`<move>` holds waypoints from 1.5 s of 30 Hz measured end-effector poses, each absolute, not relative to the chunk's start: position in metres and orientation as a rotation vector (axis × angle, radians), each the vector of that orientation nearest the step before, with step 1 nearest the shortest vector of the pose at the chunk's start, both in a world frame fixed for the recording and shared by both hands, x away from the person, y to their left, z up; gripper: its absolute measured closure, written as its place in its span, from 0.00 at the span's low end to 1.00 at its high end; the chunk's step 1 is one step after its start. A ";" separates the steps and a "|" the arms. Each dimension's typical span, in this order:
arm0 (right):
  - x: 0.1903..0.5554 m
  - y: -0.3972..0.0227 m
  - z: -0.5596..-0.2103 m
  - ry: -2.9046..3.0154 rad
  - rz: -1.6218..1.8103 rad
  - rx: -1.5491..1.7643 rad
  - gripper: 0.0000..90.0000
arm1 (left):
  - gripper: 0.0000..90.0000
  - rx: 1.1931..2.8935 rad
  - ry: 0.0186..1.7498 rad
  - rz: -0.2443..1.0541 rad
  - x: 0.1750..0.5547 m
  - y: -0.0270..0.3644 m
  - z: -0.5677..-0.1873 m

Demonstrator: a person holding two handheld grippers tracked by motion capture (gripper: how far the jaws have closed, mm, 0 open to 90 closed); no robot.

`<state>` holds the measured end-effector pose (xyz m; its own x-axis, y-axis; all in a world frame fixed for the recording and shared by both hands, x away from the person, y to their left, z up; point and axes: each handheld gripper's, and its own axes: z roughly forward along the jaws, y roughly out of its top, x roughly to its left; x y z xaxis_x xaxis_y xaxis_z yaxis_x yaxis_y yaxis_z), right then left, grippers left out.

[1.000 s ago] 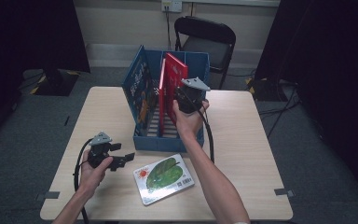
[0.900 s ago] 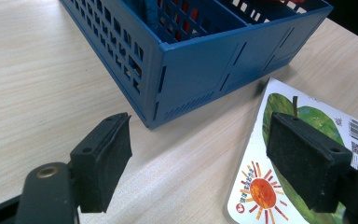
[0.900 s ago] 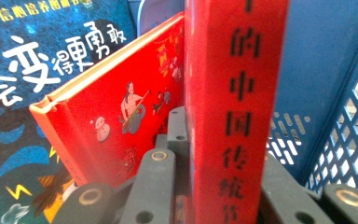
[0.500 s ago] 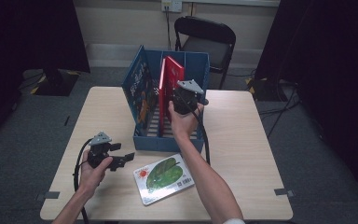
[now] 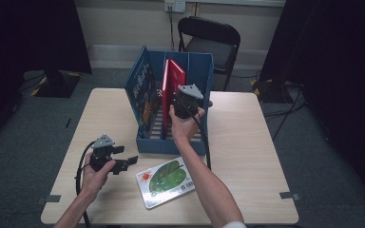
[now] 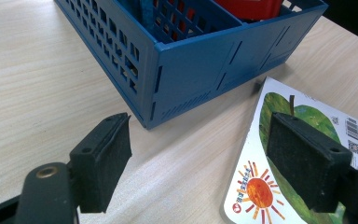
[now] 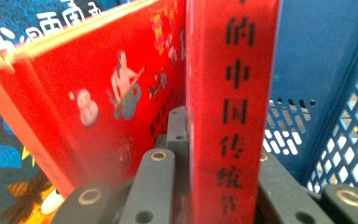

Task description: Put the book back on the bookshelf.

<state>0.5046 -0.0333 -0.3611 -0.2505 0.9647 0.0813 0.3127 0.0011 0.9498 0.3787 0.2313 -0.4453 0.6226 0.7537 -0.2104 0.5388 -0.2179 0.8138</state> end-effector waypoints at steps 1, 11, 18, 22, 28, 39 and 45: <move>0.505 -0.034 -0.364 1.626 1.272 1.336 0.89 | 0.24 1.897 1.031 0.286 0.379 0.231 -0.445; 0.491 -0.035 -0.380 1.631 1.277 1.302 0.89 | 0.24 1.901 1.025 0.279 0.379 0.229 -0.446; 0.465 -0.041 -0.390 1.685 1.273 1.284 0.88 | 0.24 1.907 1.018 0.281 0.378 0.227 -0.446; 0.453 -0.045 -0.395 1.716 1.270 1.276 0.87 | 0.24 1.911 1.021 0.278 0.378 0.226 -0.446; 0.447 -0.047 -0.394 1.734 1.280 1.266 0.80 | 0.24 1.912 1.019 0.278 0.378 0.227 -0.446; 0.452 -0.041 -0.391 1.717 1.222 1.247 0.89 | 0.24 1.914 1.024 0.278 0.378 0.226 -0.447; 0.452 -0.039 -0.394 1.675 1.240 1.236 0.89 | 0.24 1.916 1.020 0.277 0.379 0.226 -0.447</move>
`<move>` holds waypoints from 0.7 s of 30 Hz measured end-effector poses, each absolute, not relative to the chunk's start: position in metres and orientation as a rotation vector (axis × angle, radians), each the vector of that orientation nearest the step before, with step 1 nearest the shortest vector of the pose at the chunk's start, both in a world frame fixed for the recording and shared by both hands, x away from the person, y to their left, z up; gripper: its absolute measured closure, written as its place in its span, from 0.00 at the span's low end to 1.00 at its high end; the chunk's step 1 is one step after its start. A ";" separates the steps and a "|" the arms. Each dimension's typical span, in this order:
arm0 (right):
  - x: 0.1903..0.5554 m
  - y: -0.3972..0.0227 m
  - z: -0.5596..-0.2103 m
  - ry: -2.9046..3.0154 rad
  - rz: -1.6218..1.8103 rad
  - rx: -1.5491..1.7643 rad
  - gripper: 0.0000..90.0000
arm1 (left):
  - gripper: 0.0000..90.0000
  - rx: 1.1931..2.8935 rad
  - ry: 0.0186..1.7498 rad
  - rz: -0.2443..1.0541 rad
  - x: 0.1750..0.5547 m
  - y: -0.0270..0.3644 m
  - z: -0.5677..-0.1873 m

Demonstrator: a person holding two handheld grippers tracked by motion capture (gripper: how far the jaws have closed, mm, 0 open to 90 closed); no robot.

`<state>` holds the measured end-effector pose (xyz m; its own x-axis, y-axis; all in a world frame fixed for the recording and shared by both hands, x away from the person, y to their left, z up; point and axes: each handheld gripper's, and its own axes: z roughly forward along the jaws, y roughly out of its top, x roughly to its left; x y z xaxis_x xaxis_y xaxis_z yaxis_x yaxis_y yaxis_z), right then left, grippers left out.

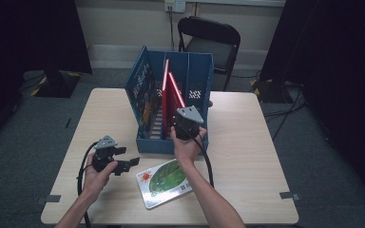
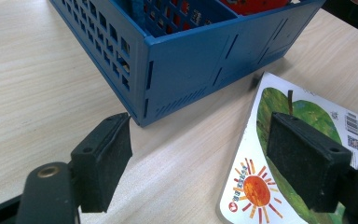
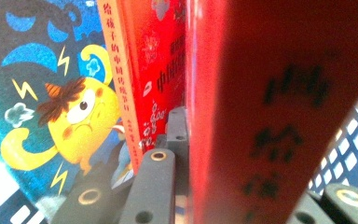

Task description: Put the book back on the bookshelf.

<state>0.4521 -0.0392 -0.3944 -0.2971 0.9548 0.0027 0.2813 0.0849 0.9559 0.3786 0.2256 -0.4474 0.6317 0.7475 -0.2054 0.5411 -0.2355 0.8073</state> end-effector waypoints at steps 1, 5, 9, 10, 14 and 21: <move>0.453 -0.039 -0.395 1.667 1.254 1.237 0.89 | 0.24 1.914 1.021 0.276 0.378 0.226 -0.447; 0.456 -0.039 -0.394 1.642 1.261 1.241 0.89 | 0.24 1.910 1.023 0.277 0.378 0.227 -0.448; 0.459 -0.037 -0.393 1.627 1.263 1.232 0.89 | 0.24 1.908 1.027 0.277 0.378 0.228 -0.447; 0.461 -0.036 -0.393 1.628 1.258 1.227 0.89 | 0.24 1.909 1.028 0.277 0.378 0.228 -0.447; 0.466 -0.036 -0.390 1.613 1.270 1.239 0.89 | 0.24 1.910 1.024 0.277 0.378 0.227 -0.447; 0.465 -0.034 -0.392 1.598 1.279 1.231 0.89 | 0.24 1.915 1.020 0.278 0.378 0.226 -0.447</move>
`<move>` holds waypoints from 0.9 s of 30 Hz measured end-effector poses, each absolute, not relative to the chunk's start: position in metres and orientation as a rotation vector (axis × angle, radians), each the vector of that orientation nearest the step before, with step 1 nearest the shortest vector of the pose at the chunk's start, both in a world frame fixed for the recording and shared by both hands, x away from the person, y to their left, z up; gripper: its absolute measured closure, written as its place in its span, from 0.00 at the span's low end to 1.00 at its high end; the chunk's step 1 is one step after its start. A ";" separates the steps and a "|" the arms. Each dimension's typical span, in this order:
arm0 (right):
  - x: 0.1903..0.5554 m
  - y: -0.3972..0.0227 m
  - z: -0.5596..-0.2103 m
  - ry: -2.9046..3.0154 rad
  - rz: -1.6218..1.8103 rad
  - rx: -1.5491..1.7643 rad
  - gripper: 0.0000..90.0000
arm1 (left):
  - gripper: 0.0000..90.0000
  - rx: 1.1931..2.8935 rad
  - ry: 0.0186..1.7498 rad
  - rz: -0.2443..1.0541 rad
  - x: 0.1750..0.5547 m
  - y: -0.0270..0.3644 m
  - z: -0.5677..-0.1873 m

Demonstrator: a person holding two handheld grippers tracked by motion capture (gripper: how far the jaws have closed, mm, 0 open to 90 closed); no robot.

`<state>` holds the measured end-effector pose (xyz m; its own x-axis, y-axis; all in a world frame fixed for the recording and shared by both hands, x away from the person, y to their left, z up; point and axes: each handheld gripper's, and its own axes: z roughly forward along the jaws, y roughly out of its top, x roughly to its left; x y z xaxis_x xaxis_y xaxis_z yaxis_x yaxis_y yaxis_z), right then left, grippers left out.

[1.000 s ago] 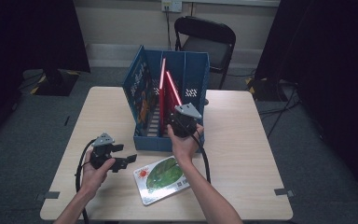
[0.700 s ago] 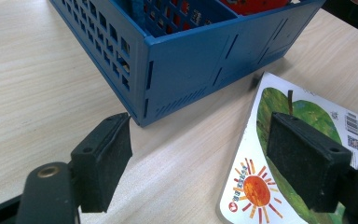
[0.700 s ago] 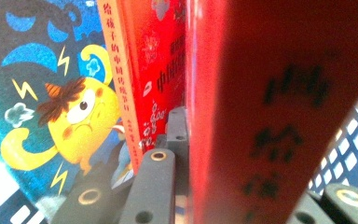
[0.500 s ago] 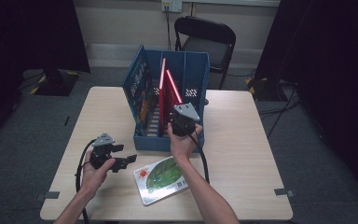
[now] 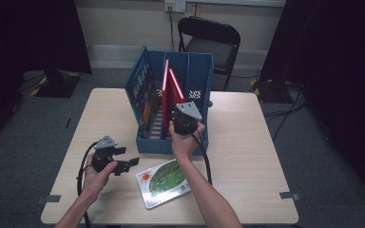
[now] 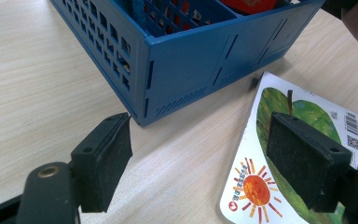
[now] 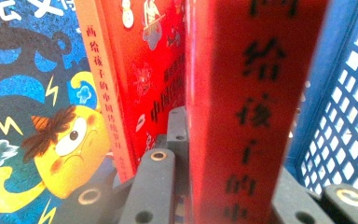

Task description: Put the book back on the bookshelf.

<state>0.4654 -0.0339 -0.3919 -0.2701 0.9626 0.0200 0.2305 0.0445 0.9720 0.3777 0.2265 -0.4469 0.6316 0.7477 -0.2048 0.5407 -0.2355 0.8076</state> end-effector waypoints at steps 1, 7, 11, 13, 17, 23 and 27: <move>0.464 -0.035 -0.393 1.601 1.276 1.232 0.89 | 0.24 1.916 1.019 0.277 0.378 0.226 -0.447; 0.454 -0.038 -0.395 1.640 1.279 1.231 0.86 | 0.24 1.918 1.016 0.274 0.378 0.225 -0.447; 0.448 -0.043 -0.393 1.674 1.295 1.208 0.81 | 0.24 1.918 1.019 0.272 0.378 0.225 -0.448; 0.444 -0.047 -0.394 1.699 1.322 1.212 0.78 | 0.24 1.919 1.019 0.271 0.378 0.225 -0.448; 0.431 -0.054 -0.402 1.752 1.321 1.196 0.76 | 0.24 1.921 1.019 0.273 0.378 0.225 -0.448; 0.421 -0.062 -0.421 1.832 1.310 1.230 0.80 | 0.24 1.926 1.019 0.268 0.378 0.222 -0.449; 0.420 -0.059 -0.427 1.852 1.325 1.243 0.79 | 0.25 1.927 1.020 0.269 0.378 0.222 -0.449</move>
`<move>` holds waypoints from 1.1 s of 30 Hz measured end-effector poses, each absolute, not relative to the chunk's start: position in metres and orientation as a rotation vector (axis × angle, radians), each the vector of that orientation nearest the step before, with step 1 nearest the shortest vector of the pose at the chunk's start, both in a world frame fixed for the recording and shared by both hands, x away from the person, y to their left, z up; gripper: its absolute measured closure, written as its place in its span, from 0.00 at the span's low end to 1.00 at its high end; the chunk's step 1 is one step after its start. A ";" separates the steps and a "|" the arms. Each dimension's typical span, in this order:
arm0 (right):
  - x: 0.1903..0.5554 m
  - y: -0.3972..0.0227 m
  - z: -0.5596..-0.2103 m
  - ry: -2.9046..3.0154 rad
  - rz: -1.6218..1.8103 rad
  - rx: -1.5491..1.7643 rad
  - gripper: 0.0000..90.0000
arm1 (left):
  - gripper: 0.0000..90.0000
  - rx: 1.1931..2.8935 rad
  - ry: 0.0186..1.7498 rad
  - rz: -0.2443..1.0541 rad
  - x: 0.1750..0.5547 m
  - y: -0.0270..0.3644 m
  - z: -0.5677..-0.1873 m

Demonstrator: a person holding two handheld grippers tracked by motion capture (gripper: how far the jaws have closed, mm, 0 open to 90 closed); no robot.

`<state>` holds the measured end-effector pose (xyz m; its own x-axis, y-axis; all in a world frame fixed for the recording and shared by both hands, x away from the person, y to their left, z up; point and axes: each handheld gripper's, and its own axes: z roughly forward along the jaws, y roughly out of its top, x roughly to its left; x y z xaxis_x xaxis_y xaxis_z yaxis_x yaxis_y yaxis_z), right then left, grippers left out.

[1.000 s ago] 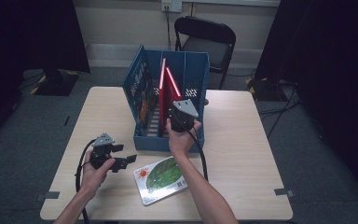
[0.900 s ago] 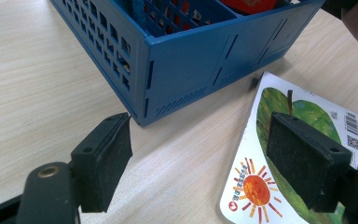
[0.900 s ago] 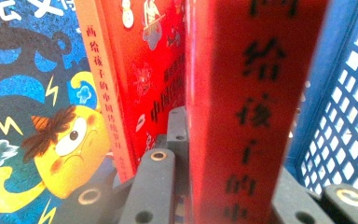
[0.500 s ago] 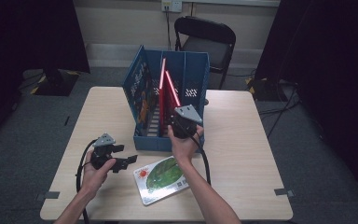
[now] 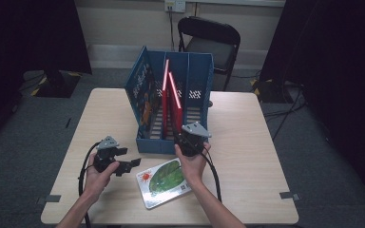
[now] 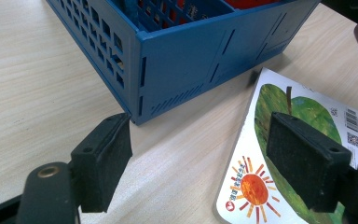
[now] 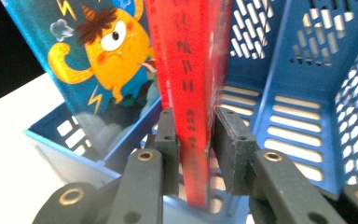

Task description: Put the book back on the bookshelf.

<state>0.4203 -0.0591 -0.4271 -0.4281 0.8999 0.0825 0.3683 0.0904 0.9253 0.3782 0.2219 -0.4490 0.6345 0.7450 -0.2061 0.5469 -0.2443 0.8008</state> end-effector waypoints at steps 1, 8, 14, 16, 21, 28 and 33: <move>0.420 -0.057 -0.427 1.853 1.319 1.238 0.78 | 0.24 1.929 1.019 0.269 0.378 0.222 -0.449; 0.425 -0.045 -0.428 1.851 1.318 1.235 0.75 | 0.24 1.922 1.023 0.269 0.378 0.224 -0.448; 0.431 -0.042 -0.428 1.835 1.319 1.245 0.76 | 0.25 1.925 1.023 0.270 0.378 0.224 -0.448; 0.433 -0.040 -0.428 1.836 1.308 1.242 0.76 | 0.25 1.925 1.025 0.270 0.378 0.224 -0.449; 0.441 -0.036 -0.427 1.829 1.291 1.250 0.76 | 0.25 1.923 1.025 0.269 0.378 0.224 -0.448; 0.450 -0.032 -0.424 1.830 1.268 1.246 0.77 | 0.25 1.923 1.025 0.268 0.378 0.225 -0.448; 0.456 -0.032 -0.422 1.832 1.278 1.239 0.77 | 0.25 1.918 1.023 0.272 0.378 0.225 -0.448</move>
<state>0.4557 -0.0320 -0.4220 -0.4015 0.9146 0.0471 0.3600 0.1103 0.9264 0.3783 0.2250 -0.4481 0.6311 0.7472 -0.2084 0.5453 -0.2362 0.8043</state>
